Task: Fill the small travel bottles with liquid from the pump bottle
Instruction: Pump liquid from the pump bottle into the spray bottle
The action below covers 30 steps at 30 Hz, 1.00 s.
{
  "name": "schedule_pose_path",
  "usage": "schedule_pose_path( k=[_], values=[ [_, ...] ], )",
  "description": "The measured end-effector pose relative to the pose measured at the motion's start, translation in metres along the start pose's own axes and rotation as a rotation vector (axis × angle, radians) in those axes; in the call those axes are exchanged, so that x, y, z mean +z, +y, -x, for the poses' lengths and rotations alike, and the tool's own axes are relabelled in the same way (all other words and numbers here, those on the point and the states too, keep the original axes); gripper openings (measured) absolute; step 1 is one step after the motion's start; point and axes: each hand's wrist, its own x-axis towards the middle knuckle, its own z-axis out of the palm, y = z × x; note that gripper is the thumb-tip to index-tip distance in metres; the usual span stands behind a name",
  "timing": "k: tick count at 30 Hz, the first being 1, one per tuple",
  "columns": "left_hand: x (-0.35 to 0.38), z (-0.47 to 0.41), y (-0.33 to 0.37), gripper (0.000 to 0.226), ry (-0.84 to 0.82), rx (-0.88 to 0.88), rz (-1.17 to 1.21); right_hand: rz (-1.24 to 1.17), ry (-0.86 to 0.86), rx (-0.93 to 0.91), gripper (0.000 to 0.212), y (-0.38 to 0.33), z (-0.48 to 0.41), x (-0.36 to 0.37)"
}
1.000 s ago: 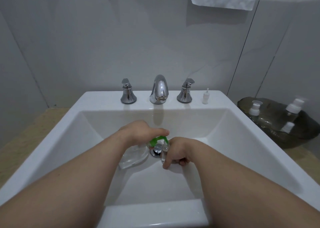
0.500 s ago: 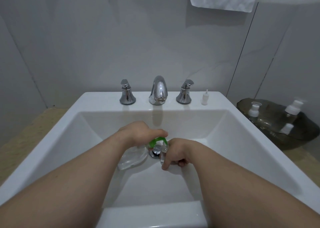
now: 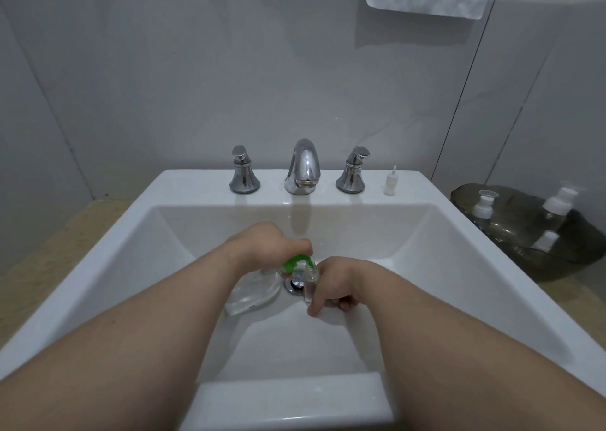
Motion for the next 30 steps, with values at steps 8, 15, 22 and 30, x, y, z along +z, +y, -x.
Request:
schedule_pose_path(
  k=[8, 15, 22, 30],
  values=[
    [0.0003, -0.0001, -0.0011, 0.07, 0.006, -0.02, -0.001, -0.009, 0.005, 0.019, 0.026, -0.0007, -0.0021, 0.0],
    [0.0005, -0.0014, -0.0017, 0.069, -0.011, -0.016, 0.012, -0.016, 0.011, 0.02, 0.025, -0.0005, -0.0004, -0.0009],
    [0.001, -0.0012, -0.0004, 0.076, -0.018, -0.01, 0.015, -0.002, 0.019, 0.017, 0.025, -0.001, 0.0011, -0.0006],
    [0.0018, -0.0011, 0.0004, 0.073, -0.025, -0.004, 0.008, 0.002, 0.021, 0.019, 0.025, -0.0007, -0.0003, -0.0009]
  ],
)
